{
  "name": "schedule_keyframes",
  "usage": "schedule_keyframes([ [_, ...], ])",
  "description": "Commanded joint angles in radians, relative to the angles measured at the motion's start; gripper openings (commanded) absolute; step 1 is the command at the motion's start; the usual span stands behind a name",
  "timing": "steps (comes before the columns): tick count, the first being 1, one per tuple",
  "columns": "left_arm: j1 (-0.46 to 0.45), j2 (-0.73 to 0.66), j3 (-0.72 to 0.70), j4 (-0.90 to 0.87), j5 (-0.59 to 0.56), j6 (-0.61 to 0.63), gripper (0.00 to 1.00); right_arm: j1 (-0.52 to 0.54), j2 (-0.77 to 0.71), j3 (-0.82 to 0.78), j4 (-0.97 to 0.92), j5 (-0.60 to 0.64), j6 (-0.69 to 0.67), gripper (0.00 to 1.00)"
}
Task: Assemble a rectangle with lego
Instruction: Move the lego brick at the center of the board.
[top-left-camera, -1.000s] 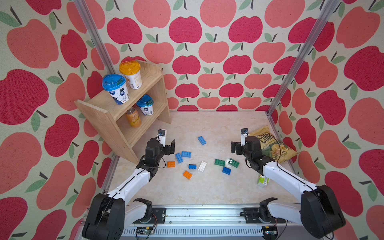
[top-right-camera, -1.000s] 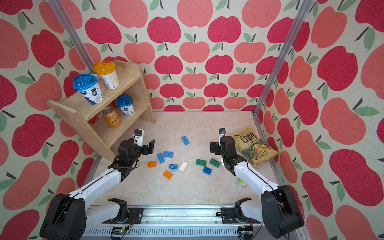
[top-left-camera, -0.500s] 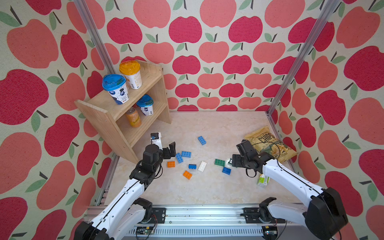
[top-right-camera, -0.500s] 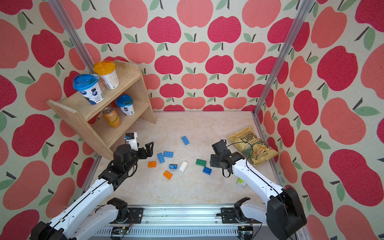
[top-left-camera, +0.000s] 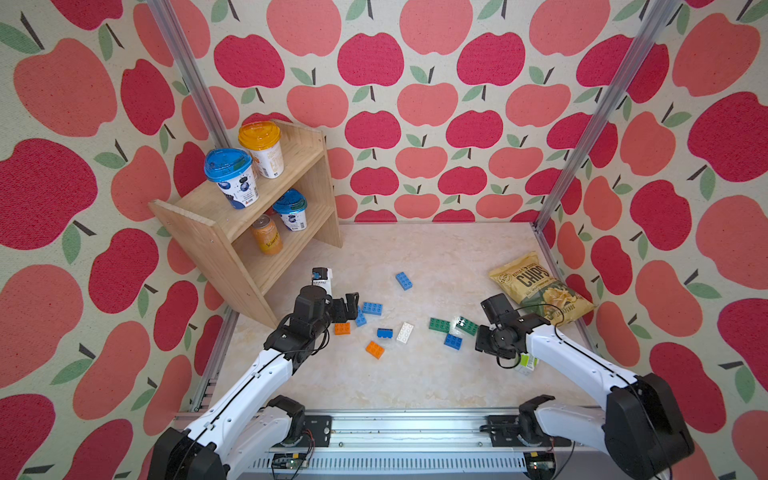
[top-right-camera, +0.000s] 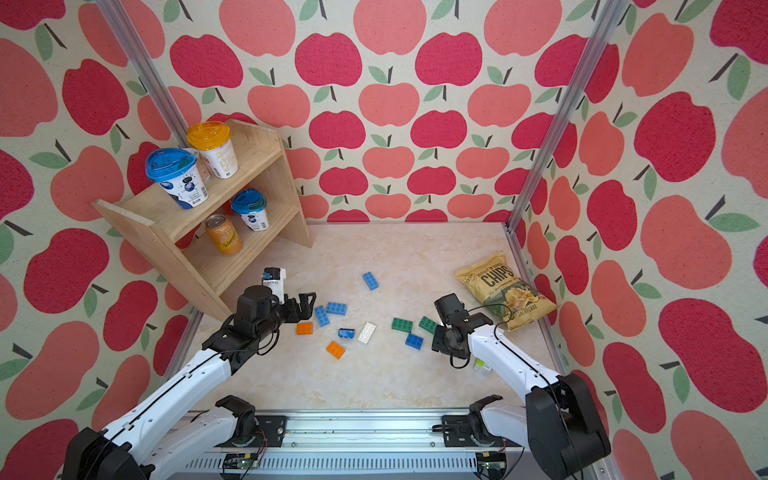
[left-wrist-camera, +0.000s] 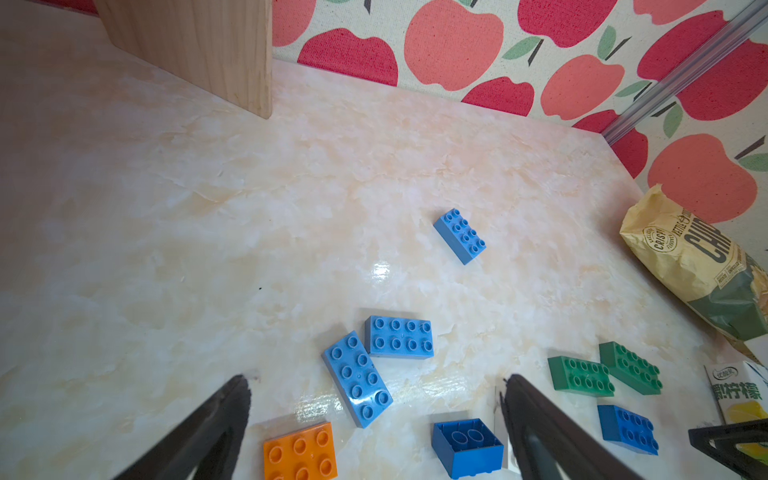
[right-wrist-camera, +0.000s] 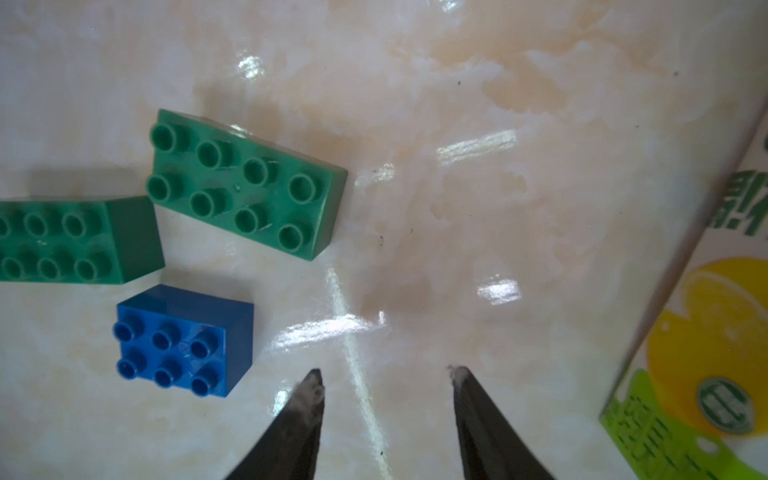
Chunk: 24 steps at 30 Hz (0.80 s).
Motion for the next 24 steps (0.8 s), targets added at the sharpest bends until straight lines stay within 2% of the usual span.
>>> schedule_keyframes([
  [1,-0.008,0.026,0.025,0.012,0.015,-0.013,0.97,-0.032,0.062,0.001,0.051,-0.041,-0.023,0.48],
  [6,-0.013,0.045,0.026,0.024,0.011,-0.014,0.97,-0.085,0.168,0.040,0.133,-0.075,-0.069,0.46],
  [11,-0.016,0.055,0.035,0.021,0.006,-0.022,0.97,-0.094,0.300,0.144,0.179,-0.085,-0.122,0.45],
  [16,-0.021,0.055,0.034,0.022,-0.001,-0.034,0.97,-0.094,0.435,0.269,0.166,-0.131,-0.167,0.37],
  [19,-0.027,0.049,0.036,0.012,-0.012,-0.038,0.97,-0.090,0.441,0.300,0.130,-0.152,-0.187,0.36],
  [24,-0.032,0.031,0.034,-0.001,-0.021,-0.038,0.97,-0.064,0.365,0.292,0.043,-0.164,-0.235,0.37],
])
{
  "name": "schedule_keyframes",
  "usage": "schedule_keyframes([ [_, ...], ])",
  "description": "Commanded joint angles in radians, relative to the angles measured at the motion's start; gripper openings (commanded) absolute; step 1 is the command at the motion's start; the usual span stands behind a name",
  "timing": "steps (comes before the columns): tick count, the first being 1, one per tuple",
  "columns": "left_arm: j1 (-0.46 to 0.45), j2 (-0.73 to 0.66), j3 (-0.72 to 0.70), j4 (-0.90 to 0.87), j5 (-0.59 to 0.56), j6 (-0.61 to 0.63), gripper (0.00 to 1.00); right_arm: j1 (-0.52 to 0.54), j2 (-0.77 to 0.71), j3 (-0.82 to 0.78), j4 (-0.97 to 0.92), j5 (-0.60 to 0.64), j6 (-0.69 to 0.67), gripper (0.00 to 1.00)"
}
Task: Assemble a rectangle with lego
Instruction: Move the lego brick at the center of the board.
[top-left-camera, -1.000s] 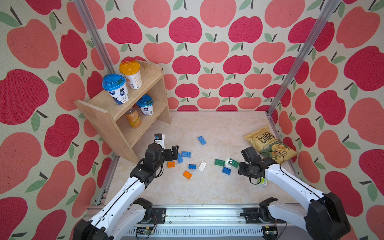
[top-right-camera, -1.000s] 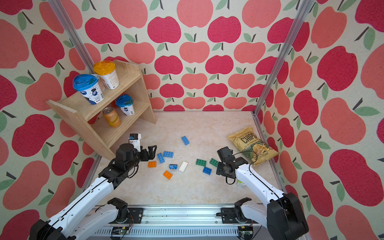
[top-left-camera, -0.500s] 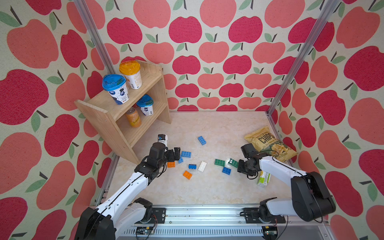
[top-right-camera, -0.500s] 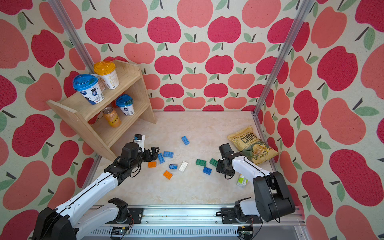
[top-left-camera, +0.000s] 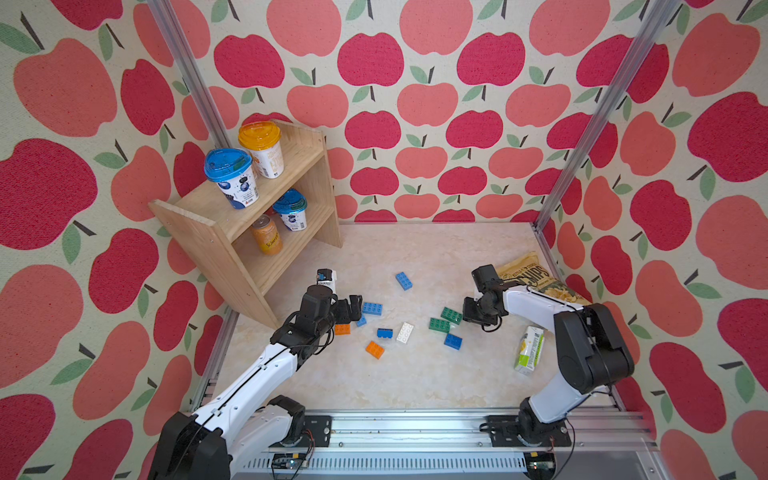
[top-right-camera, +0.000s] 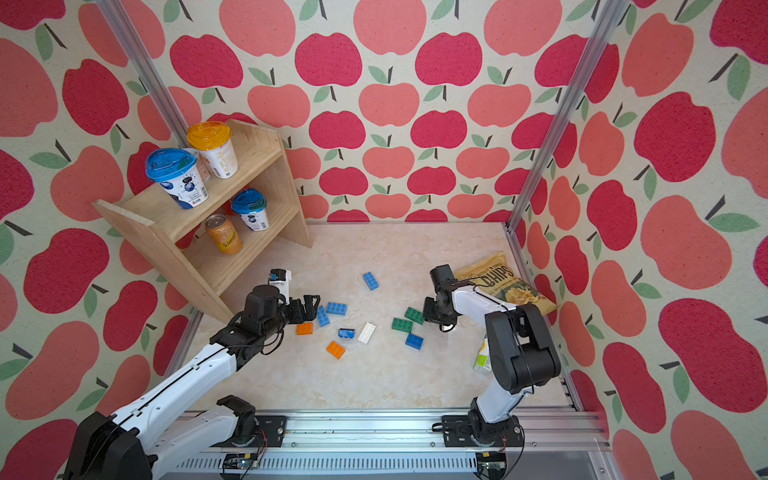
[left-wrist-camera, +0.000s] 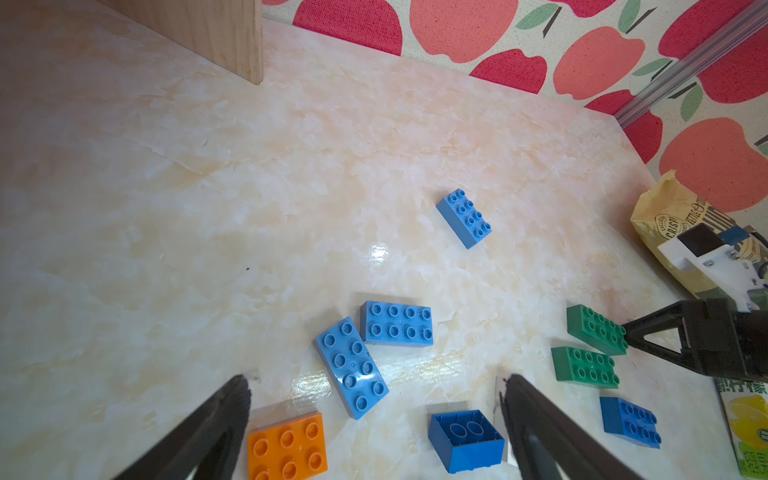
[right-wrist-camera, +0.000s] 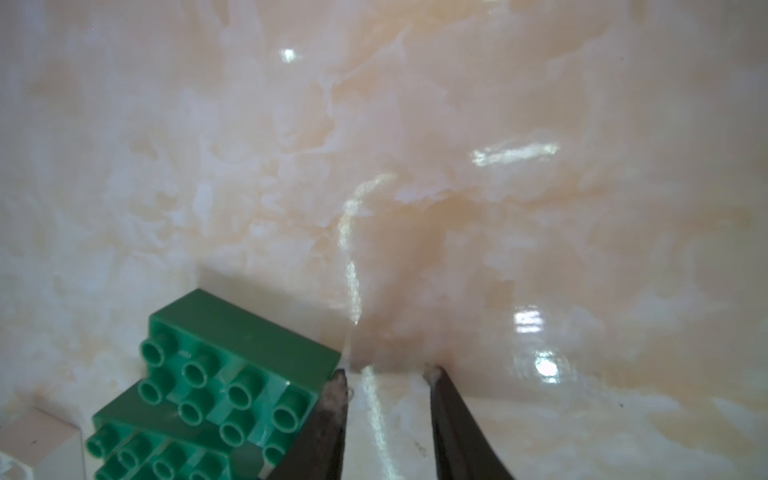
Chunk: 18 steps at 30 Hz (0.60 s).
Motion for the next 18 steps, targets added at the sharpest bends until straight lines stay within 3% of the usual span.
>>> schedule_keyframes([
  [1,-0.004,-0.016,0.035,-0.007,-0.016,-0.003,0.98,0.033,-0.059,-0.004,-0.106,-0.041,-0.058,0.37],
  [8,-0.004,0.002,0.060,-0.014,-0.012,0.023,0.98,0.139,-0.083,-0.013,-0.136,-0.023,-0.025,0.37],
  [18,-0.007,-0.008,0.052,-0.019,0.005,0.015,0.97,0.176,-0.085,-0.042,-0.143,0.006,0.033,0.30],
])
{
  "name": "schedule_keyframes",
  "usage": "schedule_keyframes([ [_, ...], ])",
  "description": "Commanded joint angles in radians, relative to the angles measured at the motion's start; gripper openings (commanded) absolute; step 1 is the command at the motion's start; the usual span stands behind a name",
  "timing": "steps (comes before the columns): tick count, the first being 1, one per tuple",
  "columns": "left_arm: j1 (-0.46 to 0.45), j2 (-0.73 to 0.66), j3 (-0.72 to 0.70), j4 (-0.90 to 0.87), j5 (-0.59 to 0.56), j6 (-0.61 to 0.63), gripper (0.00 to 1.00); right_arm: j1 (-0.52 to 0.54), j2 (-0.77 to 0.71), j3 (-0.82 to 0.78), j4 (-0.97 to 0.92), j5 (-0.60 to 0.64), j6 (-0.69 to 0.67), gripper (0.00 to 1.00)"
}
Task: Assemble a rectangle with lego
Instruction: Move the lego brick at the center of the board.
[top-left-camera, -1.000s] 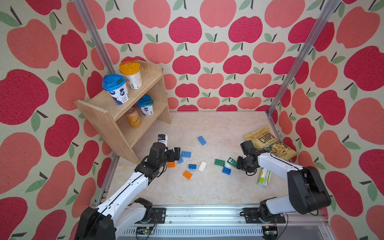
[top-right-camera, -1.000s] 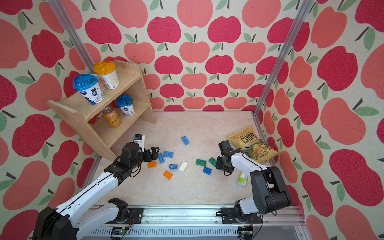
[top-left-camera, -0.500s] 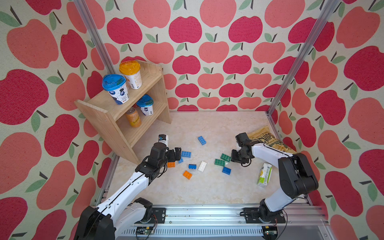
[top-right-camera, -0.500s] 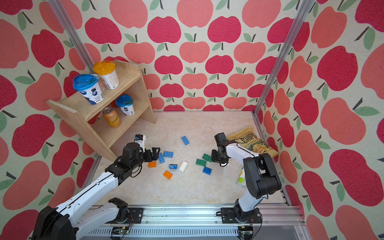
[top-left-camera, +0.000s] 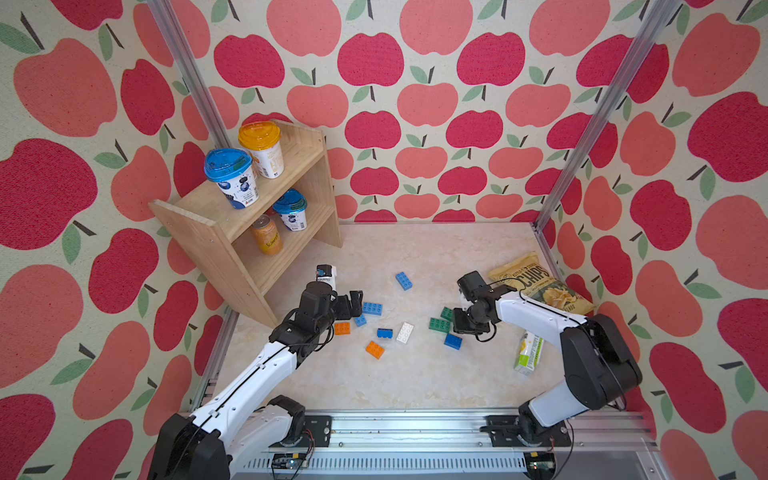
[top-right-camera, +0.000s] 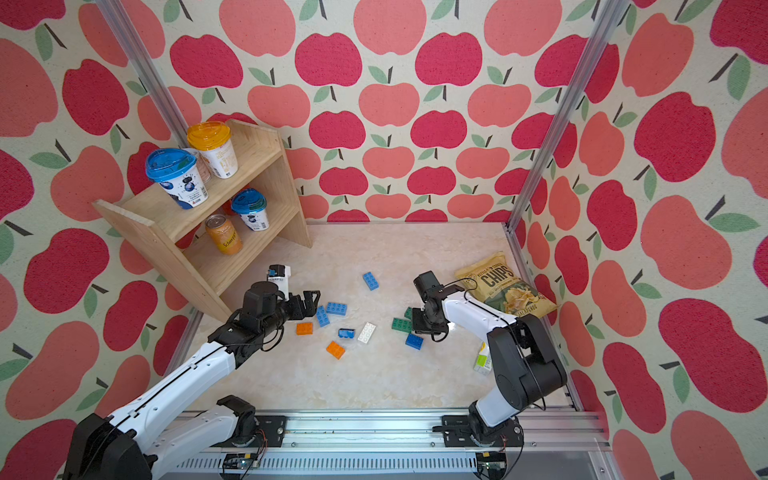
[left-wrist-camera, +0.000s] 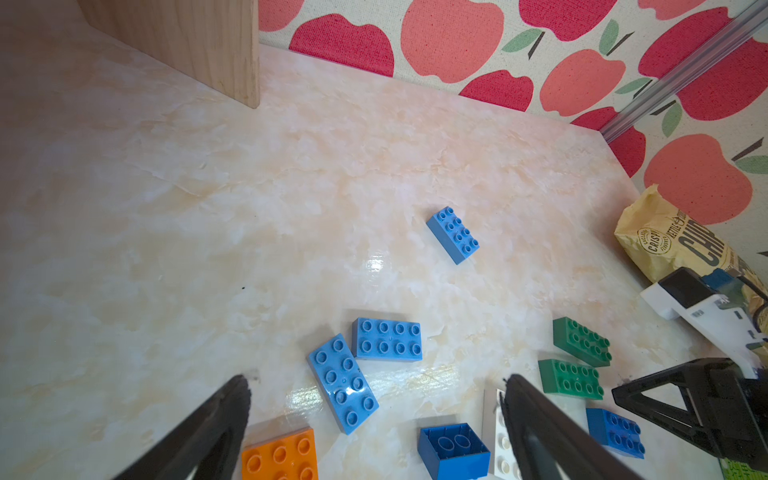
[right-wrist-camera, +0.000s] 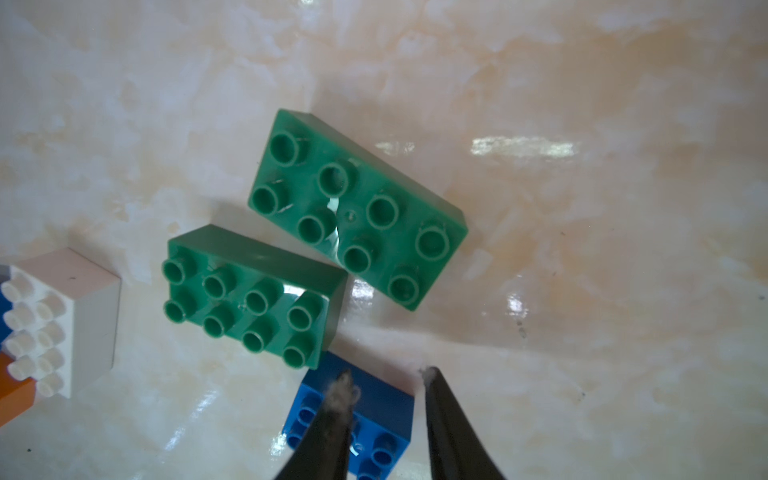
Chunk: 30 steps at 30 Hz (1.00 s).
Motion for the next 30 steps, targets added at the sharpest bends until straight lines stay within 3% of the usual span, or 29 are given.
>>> schedule_keyframes([
  [1,-0.009,-0.010,0.013,-0.013,0.008,0.012,0.97,0.015,-0.017,-0.033,-0.043,0.016,0.044,0.29],
  [9,-0.015,-0.015,0.019,-0.027,0.003,0.008,0.97,0.067,-0.092,-0.107,-0.058,0.024,0.127,0.28],
  [15,-0.016,-0.020,0.029,-0.043,-0.005,0.011,0.98,0.175,-0.165,-0.130,-0.109,0.025,0.204,0.29],
  [25,-0.016,-0.002,0.040,-0.044,-0.006,0.006,0.97,0.275,-0.156,-0.082,-0.113,0.026,0.217,0.59],
  [30,-0.017,-0.009,0.035,-0.050,-0.014,0.002,0.97,0.322,-0.062,-0.042,-0.104,0.031,0.198,0.65],
])
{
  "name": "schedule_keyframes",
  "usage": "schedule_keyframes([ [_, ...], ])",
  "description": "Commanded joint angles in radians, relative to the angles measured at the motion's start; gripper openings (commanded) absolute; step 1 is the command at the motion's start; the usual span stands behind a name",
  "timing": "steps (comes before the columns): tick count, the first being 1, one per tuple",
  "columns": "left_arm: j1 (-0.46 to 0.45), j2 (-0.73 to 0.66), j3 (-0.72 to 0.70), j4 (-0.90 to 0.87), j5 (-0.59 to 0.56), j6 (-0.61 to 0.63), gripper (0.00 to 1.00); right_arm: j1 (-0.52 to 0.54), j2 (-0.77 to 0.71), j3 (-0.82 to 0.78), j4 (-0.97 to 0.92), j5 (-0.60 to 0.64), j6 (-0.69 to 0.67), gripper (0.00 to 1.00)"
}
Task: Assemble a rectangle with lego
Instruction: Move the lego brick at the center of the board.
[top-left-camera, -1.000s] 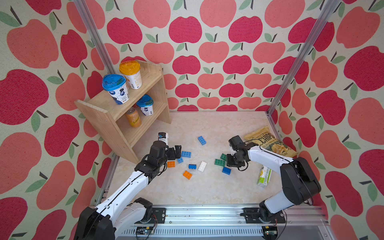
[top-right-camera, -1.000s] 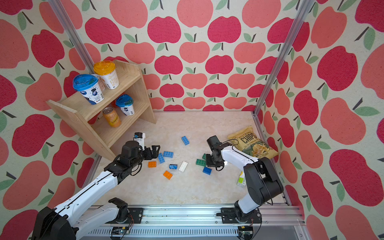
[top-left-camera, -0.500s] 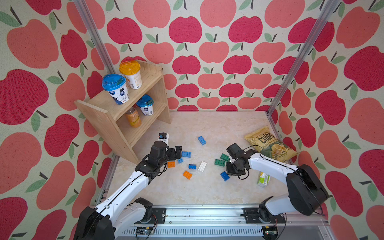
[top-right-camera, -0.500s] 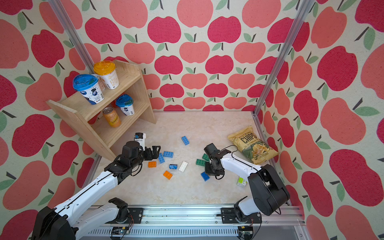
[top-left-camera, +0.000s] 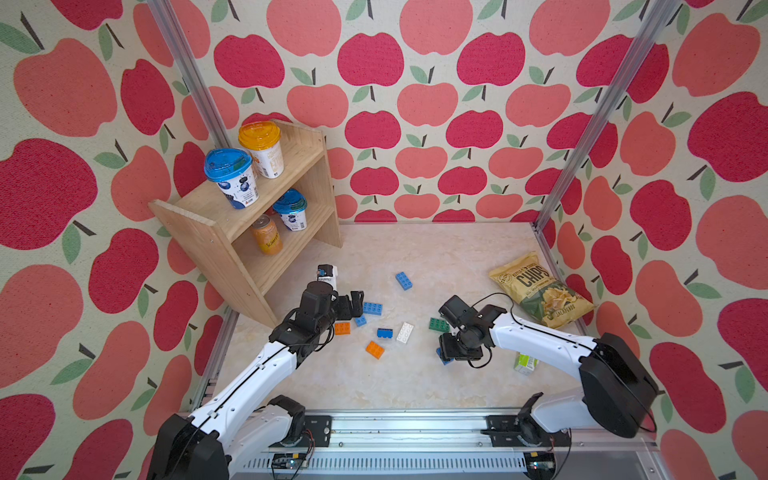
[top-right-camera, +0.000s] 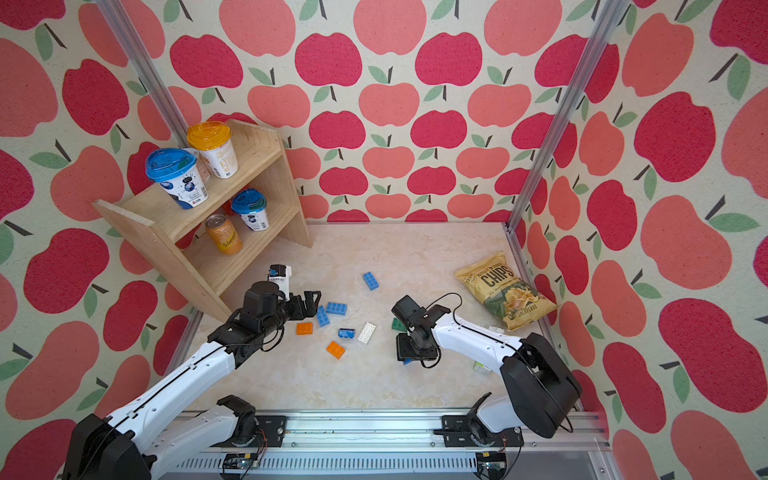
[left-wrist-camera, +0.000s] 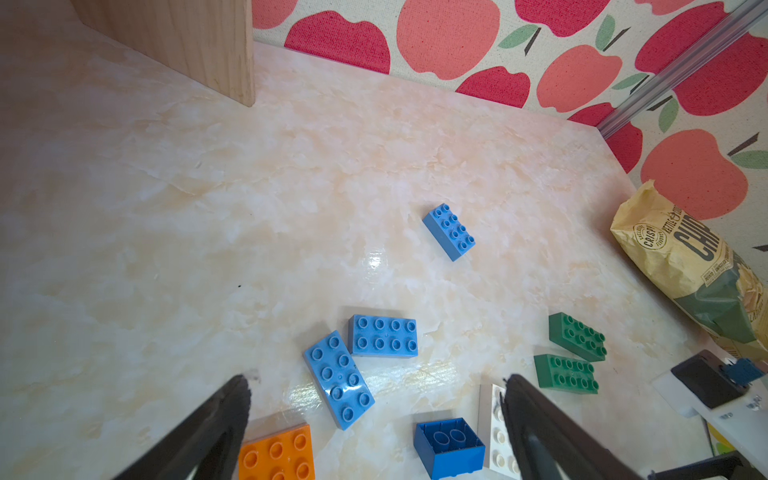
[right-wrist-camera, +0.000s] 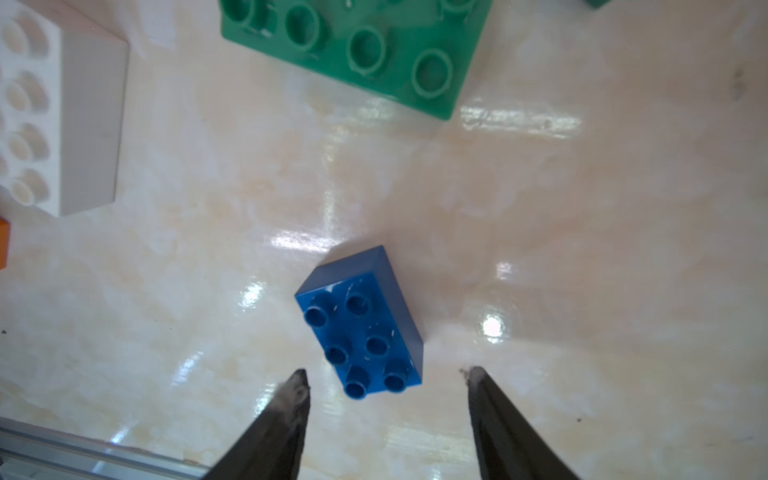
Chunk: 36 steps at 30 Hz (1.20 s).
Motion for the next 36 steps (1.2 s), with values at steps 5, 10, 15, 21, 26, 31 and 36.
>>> schedule_keyframes([
  [5,-0.006,-0.019,0.023,-0.038,-0.027,0.004,0.97,0.032,0.118,0.062,-0.014,0.037,-0.009,0.60],
  [10,-0.007,-0.021,0.020,-0.040,-0.028,0.002,0.97,0.012,0.135,0.071,-0.033,0.086,0.007,0.37],
  [15,-0.006,-0.013,0.021,-0.032,-0.025,0.004,0.97,-0.080,0.108,0.043,-0.034,0.095,0.005,0.25],
  [21,-0.006,-0.008,0.022,-0.023,-0.039,0.001,0.97,-0.190,0.079,0.011,-0.017,0.053,-0.086,0.25],
  [26,-0.006,-0.001,0.024,-0.019,-0.043,0.001,0.97,-0.266,0.089,-0.016,0.006,0.017,-0.147,0.25],
  [31,-0.006,0.009,0.030,-0.018,-0.044,-0.002,0.97,-0.277,0.130,-0.002,-0.012,0.024,-0.203,0.27],
  [36,-0.006,0.019,0.038,-0.017,-0.043,-0.010,0.97,-0.278,0.163,0.000,-0.002,0.003,-0.219,0.28],
])
